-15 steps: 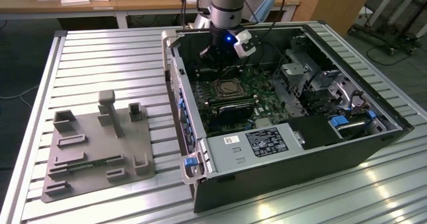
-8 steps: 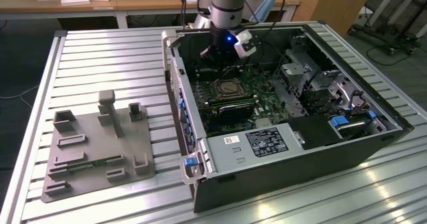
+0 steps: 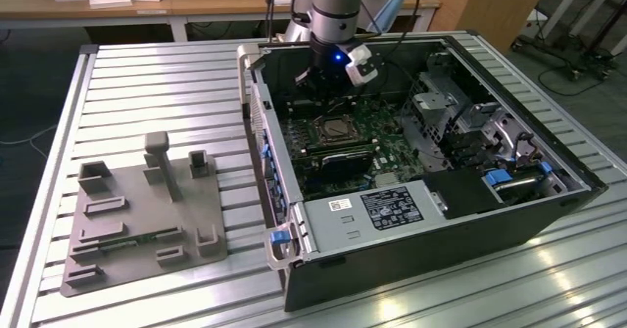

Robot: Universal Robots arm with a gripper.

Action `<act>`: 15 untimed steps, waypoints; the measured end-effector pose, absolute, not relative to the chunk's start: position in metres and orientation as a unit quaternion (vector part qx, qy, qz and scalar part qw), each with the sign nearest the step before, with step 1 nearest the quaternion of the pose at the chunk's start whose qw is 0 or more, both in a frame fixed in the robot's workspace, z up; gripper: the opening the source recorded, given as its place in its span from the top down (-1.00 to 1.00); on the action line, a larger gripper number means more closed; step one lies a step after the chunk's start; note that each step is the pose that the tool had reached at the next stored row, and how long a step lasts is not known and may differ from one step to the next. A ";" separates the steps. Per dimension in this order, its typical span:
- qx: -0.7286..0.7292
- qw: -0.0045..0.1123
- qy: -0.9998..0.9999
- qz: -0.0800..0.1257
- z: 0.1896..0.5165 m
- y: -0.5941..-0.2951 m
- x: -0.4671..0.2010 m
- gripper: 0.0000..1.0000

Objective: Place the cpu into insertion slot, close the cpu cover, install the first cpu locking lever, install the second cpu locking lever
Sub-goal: 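Install the first cpu locking lever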

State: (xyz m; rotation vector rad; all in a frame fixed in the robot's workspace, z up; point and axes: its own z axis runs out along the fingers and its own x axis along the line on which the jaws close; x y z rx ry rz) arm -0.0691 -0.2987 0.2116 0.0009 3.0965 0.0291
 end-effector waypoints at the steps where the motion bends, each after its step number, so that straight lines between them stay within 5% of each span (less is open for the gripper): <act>1: 0.000 0.022 1.000 0.009 0.211 -0.299 -0.069 0.80; 15: 0.000 0.022 1.000 0.009 0.209 -0.299 -0.064 0.80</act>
